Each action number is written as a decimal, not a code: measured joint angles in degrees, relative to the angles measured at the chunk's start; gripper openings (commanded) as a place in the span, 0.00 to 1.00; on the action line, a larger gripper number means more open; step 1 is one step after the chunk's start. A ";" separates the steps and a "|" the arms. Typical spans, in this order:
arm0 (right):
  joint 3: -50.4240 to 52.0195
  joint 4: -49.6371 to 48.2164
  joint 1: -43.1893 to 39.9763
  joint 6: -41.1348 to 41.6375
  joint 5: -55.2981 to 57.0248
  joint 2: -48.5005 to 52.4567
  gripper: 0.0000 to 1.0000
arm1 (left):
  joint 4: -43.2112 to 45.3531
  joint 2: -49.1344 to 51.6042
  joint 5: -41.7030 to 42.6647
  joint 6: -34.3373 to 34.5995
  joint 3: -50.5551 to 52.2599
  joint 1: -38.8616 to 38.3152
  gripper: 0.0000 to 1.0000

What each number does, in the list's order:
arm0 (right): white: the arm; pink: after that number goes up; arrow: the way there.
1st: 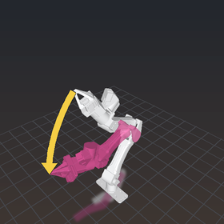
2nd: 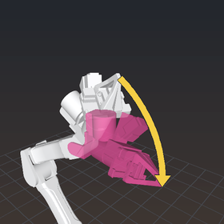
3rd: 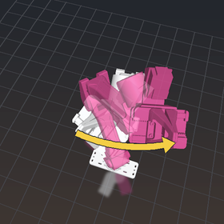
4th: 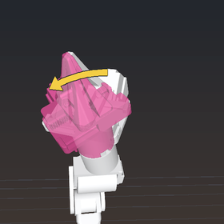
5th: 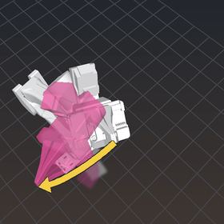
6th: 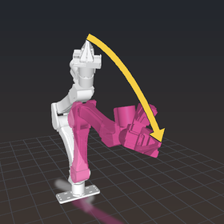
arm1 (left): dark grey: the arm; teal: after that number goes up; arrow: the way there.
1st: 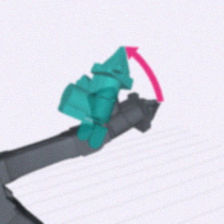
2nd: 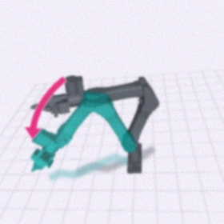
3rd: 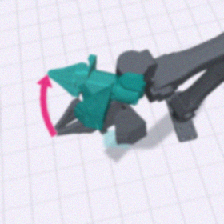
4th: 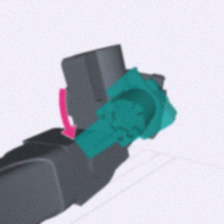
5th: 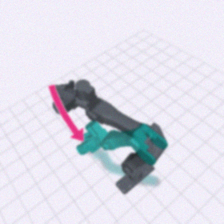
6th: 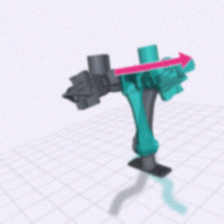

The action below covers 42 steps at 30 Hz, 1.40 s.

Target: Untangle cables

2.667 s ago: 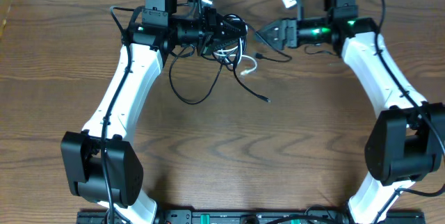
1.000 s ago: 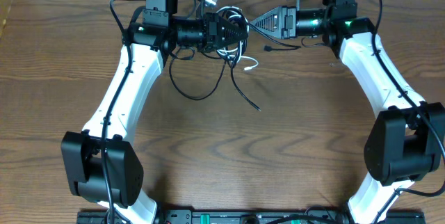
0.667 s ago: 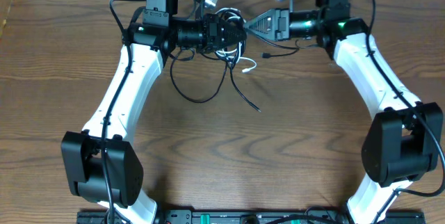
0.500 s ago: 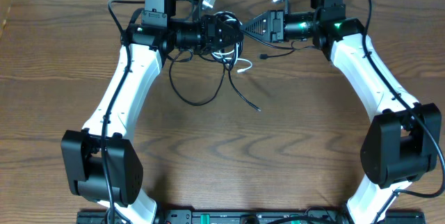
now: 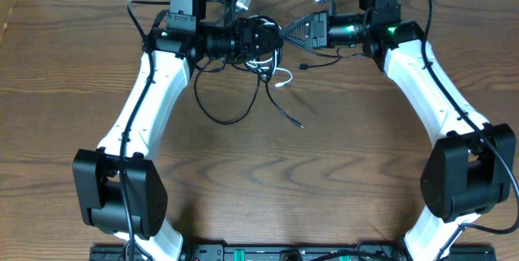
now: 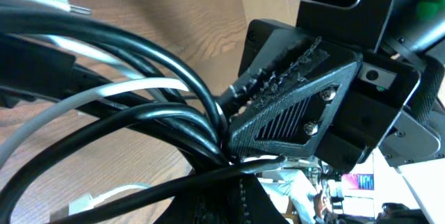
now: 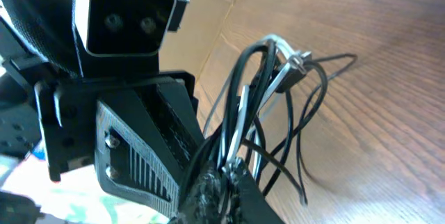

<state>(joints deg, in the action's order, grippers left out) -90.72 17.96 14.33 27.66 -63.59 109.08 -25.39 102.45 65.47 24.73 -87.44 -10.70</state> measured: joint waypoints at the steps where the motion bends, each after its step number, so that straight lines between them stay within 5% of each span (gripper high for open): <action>1: -0.09 0.07 0.00 0.00 0.48 -0.09 0.01 | 0.98 0.11 0.17 0.72 0.04 0.00 0.08; 17: -0.96 13.94 -0.57 -2.54 18.86 -0.96 0.01 | 32.30 1.16 10.69 26.60 0.76 -0.83 0.07; 38: -0.55 31.01 -17.64 -9.97 52.50 -0.70 0.01 | 33.14 1.14 15.91 27.54 0.76 6.47 0.08; 42: -0.55 30.80 -18.43 -17.09 45.97 -0.70 0.16 | 32.94 1.14 15.69 27.52 0.76 6.78 0.07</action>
<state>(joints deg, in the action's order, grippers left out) -91.26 48.75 -4.10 10.57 -17.63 108.38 7.55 103.59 81.17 52.25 -86.67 -3.92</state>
